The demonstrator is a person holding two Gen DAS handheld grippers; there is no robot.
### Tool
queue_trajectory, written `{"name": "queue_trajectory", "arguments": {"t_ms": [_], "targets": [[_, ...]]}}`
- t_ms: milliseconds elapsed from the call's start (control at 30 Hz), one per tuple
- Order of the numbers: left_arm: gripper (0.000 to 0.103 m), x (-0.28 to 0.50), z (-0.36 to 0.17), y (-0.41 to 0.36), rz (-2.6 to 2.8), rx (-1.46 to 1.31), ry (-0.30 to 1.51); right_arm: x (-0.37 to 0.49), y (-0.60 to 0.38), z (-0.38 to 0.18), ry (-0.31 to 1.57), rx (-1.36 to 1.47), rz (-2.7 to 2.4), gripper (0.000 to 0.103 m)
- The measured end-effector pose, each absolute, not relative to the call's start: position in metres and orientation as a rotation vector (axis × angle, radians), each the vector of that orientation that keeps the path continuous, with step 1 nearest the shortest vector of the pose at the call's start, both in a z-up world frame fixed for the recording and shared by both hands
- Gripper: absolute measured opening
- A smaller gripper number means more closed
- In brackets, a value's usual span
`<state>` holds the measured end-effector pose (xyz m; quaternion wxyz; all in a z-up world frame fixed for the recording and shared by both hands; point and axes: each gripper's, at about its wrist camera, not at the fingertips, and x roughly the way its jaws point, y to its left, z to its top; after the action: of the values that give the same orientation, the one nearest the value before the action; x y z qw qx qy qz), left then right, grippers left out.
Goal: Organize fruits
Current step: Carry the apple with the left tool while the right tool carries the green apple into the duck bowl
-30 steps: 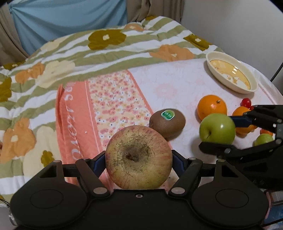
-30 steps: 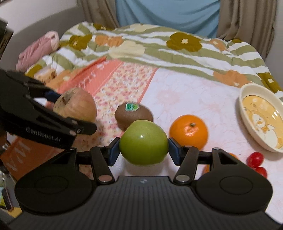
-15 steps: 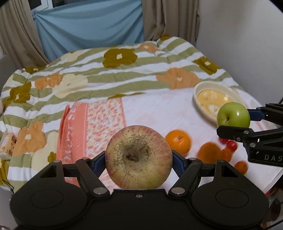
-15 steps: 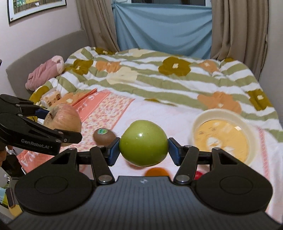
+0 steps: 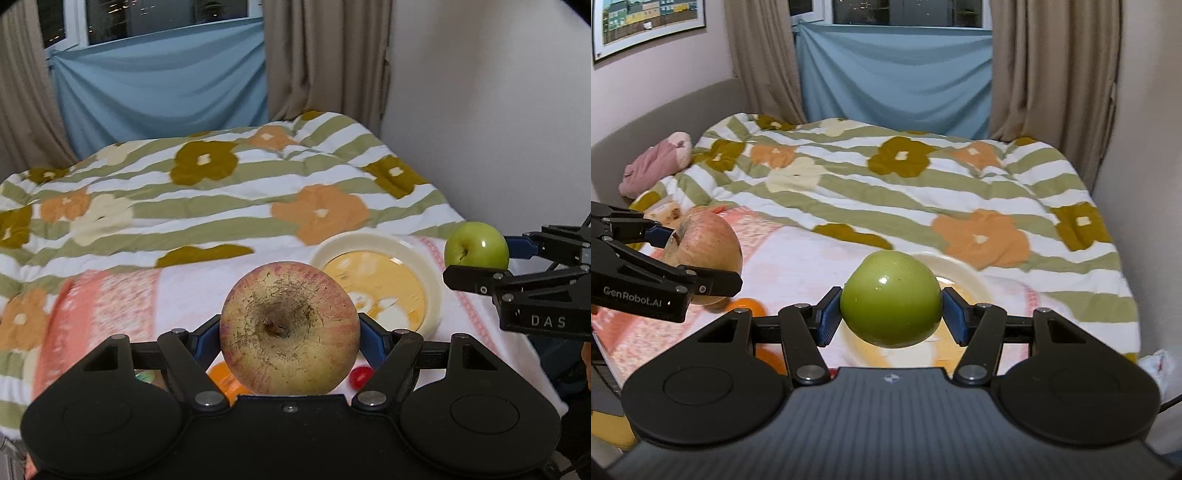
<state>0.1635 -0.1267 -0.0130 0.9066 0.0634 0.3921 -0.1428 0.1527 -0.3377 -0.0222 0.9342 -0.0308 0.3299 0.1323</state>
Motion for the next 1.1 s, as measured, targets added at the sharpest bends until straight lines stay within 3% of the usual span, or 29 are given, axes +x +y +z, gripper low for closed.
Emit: {"name": "queue_trajectory", "arguments": {"t_ms": [567, 967, 1033, 1100], "targets": [[0.078, 0.287, -0.099, -0.226, -0.419, 0.307, 0.857, 0.259, -0.404, -0.081, 0.752, 0.004, 0.168, 0.072], [0.078, 0.315, -0.135, -0.258, -0.435, 0.389, 0.889, 0.287, -0.416, -0.116, 0.816, 0.038, 0.155, 0.072], [0.081, 0.315, -0.136, -0.259, -0.436, 0.393, 0.880, 0.288, -0.417, -0.117, 0.818, 0.039, 0.158, 0.072], [0.095, 0.309, -0.132, -0.258, -0.428, 0.419, 0.840, 0.289, -0.418, -0.118, 0.821, 0.040, 0.163, 0.072]]}}
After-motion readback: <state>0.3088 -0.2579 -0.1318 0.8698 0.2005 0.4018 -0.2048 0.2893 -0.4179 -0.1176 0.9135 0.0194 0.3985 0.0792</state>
